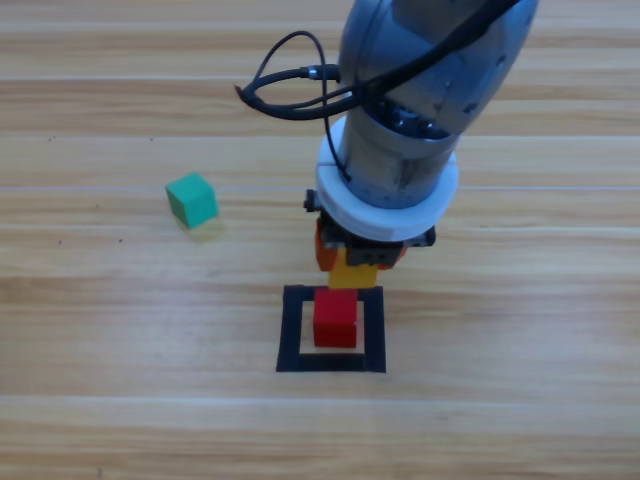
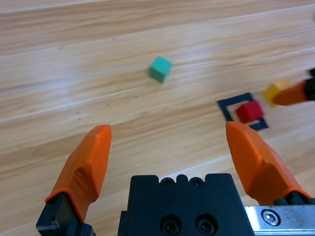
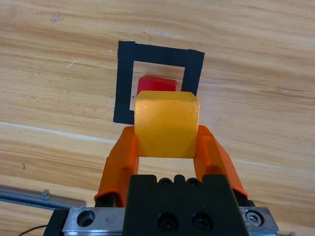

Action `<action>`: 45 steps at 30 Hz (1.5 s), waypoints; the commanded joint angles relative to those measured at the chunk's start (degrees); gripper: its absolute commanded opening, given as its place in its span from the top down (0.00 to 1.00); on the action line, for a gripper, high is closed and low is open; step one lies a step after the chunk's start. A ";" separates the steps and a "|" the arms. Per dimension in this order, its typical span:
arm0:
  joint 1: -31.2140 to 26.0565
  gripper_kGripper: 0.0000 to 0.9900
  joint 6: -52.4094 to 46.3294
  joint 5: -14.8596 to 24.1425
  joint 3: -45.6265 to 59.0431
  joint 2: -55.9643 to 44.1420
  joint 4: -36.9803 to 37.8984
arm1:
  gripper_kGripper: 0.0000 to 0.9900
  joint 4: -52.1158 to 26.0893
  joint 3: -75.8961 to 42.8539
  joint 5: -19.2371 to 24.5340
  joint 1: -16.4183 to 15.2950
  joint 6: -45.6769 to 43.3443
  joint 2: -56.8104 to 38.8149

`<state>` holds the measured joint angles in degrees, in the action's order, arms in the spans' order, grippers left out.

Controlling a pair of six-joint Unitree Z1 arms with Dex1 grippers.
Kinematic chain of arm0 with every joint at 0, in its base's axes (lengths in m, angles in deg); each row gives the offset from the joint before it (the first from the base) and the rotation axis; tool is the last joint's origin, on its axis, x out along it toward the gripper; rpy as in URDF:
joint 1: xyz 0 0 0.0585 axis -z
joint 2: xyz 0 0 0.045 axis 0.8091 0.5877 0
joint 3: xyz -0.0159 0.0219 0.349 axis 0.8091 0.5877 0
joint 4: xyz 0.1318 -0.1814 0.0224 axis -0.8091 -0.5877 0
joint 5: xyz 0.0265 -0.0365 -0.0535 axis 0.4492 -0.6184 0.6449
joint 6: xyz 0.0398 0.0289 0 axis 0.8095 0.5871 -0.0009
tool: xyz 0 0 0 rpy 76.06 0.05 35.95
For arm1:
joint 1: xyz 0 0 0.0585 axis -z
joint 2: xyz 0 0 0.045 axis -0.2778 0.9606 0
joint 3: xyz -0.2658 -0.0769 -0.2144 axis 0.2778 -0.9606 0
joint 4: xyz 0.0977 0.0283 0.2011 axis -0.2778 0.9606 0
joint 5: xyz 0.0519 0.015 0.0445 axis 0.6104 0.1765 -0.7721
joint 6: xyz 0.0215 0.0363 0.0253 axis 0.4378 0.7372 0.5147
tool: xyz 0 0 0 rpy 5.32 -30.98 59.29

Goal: Stack the blocks in the rectangular block: red at the bottom, yellow in the middle, green on top

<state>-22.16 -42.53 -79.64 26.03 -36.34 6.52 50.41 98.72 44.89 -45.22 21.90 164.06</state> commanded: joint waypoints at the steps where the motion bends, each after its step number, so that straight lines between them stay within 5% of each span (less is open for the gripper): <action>1: -1.08 0.00 2.07 -3.44 0.51 2.18 -1.39 | 0.91 1.19 0.84 -0.98 -2.11 0.72 6.07; 45: -1.08 0.00 2.69 -3.88 2.26 2.89 -0.78 | 0.91 1.19 4.35 0.52 -2.46 2.56 11.43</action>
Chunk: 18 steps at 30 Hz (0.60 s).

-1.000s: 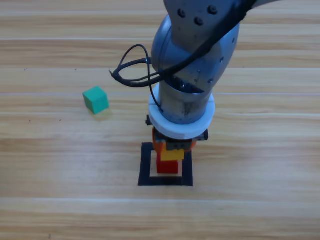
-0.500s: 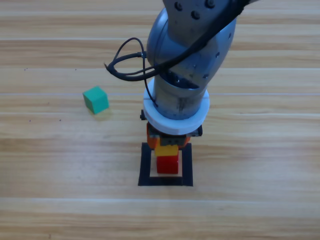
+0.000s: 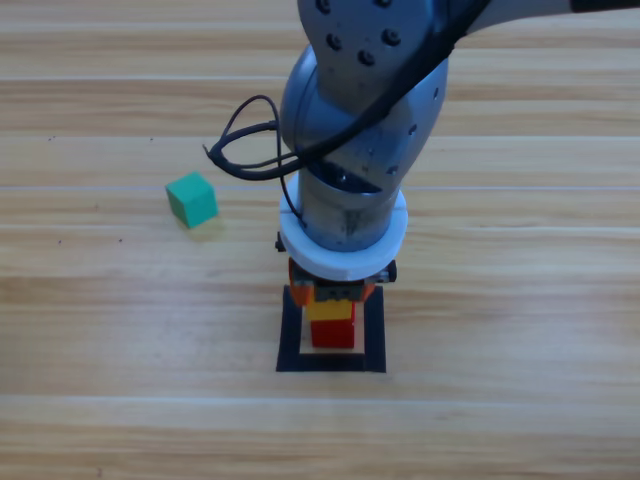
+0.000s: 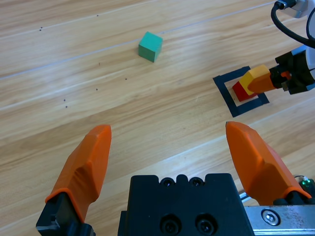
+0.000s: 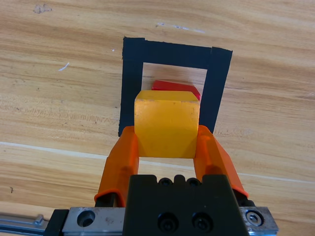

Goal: Stack the blocks in the rectangular block: red at the bottom, yellow in the middle, green on top

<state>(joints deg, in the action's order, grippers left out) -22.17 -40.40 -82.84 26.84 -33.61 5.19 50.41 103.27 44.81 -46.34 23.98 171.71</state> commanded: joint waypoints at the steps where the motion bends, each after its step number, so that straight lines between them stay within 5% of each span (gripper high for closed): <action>1: -1.07 0.00 0.56 -0.76 1.45 0.15 0.56 | 0.91 1.18 -0.19 0.68 -1.33 0.57 3.78; 2: -1.07 0.00 0.56 -0.76 1.45 0.15 0.64 | 0.90 1.18 -0.27 0.85 -1.33 0.66 3.78; 6: -1.07 0.00 0.73 -0.76 1.63 0.24 0.73 | 0.46 1.71 -0.54 1.03 -1.16 1.01 3.69; 8: -1.07 0.00 0.82 -0.76 1.63 0.33 0.73 | 0.05 2.24 -0.71 1.82 -1.16 1.01 3.08; 18: -1.07 0.01 0.56 -0.76 1.45 0.77 1.26 | 0.00 2.50 -1.24 5.78 -3.09 -1.19 -8.61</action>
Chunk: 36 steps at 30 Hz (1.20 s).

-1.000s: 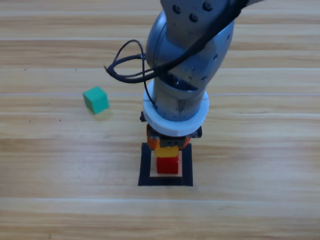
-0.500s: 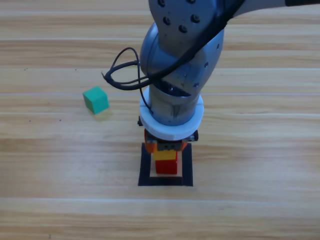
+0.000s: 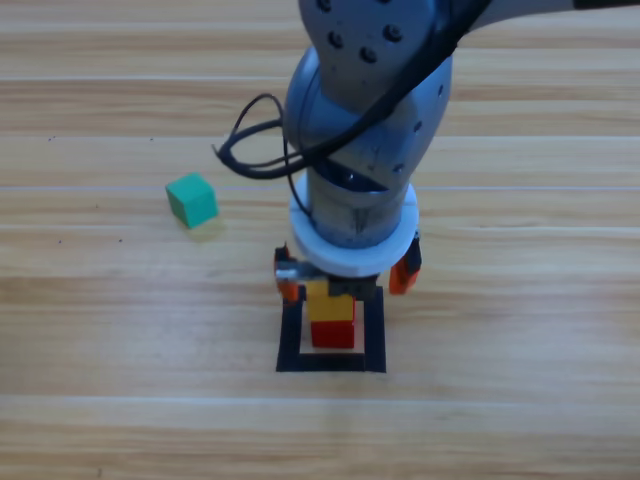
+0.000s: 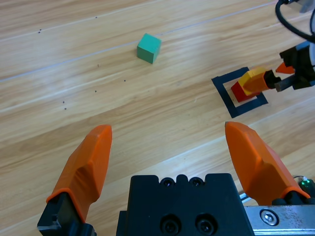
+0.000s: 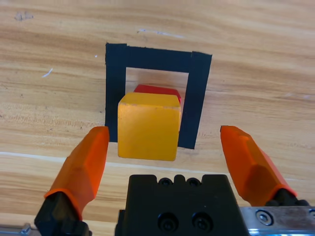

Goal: Stack the blocks in the rectangular block: red at the bottom, yellow in the middle, green on top

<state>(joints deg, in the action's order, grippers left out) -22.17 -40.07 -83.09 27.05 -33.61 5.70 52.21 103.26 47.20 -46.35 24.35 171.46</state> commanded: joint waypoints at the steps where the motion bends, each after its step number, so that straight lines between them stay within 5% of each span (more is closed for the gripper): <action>1: -1.07 0.01 -0.21 -0.26 1.16 1.03 0.84 | 0.00 0.70 -1.42 3.74 -3.43 -2.09 -10.30; 5: -1.07 0.00 -4.08 0.97 -1.30 3.32 2.33 | 0.00 -1.58 -6.87 5.94 -4.05 -4.64 -21.55; 8: -1.16 0.00 -8.12 1.94 -7.81 10.61 2.42 | 0.00 -18.02 -25.50 5.67 -4.05 -10.08 -35.08; 12: -1.16 0.01 -11.99 1.77 -17.83 23.18 2.24 | 0.00 -38.85 -48.53 -3.73 2.37 -22.57 -49.06; 18: -1.25 0.02 -18.76 1.50 -29.78 40.58 -1.54 | 0.00 -42.28 -60.13 -8.13 9.84 -31.62 -55.21; 27: -1.87 0.02 -28.51 3.52 -38.13 56.05 -6.37 | 0.00 -49.92 -69.27 -9.27 10.10 -37.24 -57.06; 36: -2.39 0.02 -39.06 4.93 -67.31 76.09 -28.26 | 0.00 -50.98 -69.97 -7.78 10.10 -38.56 -53.19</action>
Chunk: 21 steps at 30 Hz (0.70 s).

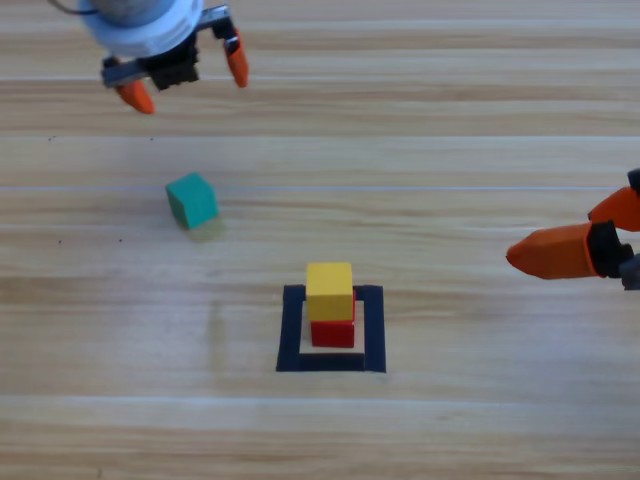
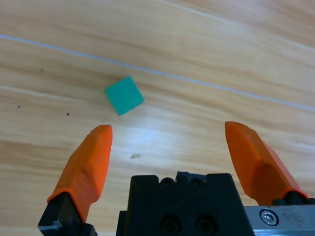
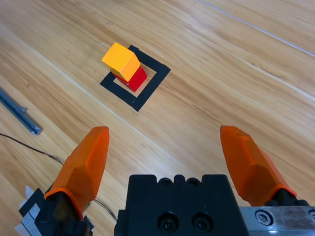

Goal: Stack the blocks in the rectangular block: red at the bottom, yellow in the middle, green on top

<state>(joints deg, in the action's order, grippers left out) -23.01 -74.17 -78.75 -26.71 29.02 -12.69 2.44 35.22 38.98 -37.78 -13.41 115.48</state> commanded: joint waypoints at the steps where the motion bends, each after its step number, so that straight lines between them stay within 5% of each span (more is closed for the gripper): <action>1: -1.73 0.02 -6.10 0.24 -15.75 14.78 -11.79 | 0.00 -1.29 -1.92 0.89 1.53 -0.80 3.06; 21: -5.78 0.02 -19.81 -3.54 -18.21 21.11 -17.07 | 0.00 -2.35 -2.63 0.18 1.53 -1.42 5.26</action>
<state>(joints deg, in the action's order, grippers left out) -27.59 -91.67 -81.68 -44.03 45.01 -27.89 1.14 33.57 39.44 -37.74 -14.44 119.30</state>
